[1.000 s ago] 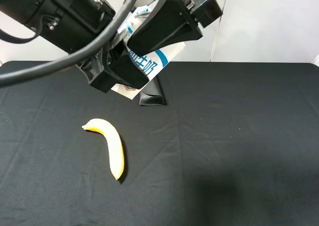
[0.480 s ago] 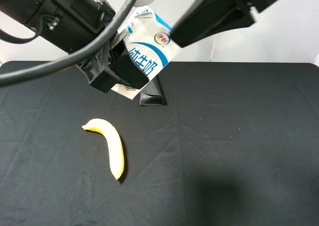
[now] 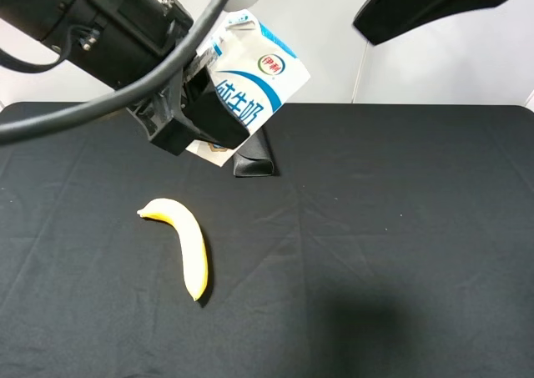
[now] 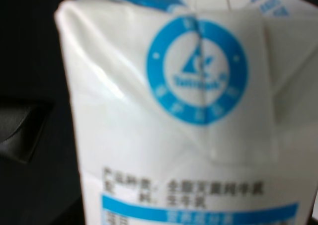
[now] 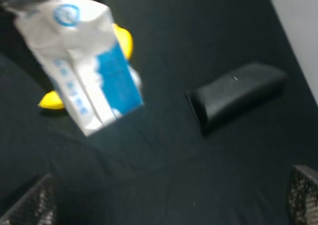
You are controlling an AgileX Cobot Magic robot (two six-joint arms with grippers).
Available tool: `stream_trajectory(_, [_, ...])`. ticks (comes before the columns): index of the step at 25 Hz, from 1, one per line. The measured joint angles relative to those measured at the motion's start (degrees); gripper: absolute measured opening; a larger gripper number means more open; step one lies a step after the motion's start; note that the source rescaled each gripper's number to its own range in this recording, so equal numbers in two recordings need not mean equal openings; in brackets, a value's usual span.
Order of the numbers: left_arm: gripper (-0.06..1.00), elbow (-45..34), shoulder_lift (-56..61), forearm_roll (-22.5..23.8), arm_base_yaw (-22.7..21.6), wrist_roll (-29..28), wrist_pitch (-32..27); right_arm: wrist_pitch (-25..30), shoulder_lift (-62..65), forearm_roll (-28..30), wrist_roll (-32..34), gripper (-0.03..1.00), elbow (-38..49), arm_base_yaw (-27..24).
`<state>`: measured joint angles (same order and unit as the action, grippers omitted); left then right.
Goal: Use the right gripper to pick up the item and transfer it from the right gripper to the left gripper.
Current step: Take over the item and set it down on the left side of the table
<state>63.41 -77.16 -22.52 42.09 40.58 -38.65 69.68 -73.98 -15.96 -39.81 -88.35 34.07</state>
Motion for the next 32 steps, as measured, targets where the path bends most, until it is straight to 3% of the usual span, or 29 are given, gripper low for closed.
stream_trajectory(8, [0.01, 0.00, 0.00, 0.00, 0.00, 0.00, 0.00, 0.01, 4.41, 6.07, 13.57, 1.00, 5.15, 0.00])
stream_trajectory(20, [0.01, 0.00, 0.00, 0.00, 0.00, 0.00, 0.00, -0.05, 19.21, 7.14, 17.61, 1.00, 33.30, 0.00])
stream_trajectory(32, [0.01, 0.00, 0.00, 0.00, 0.00, 0.00, 0.00, -1.88, 43.25, 10.53, 32.27, 1.00, 52.43, 0.00])
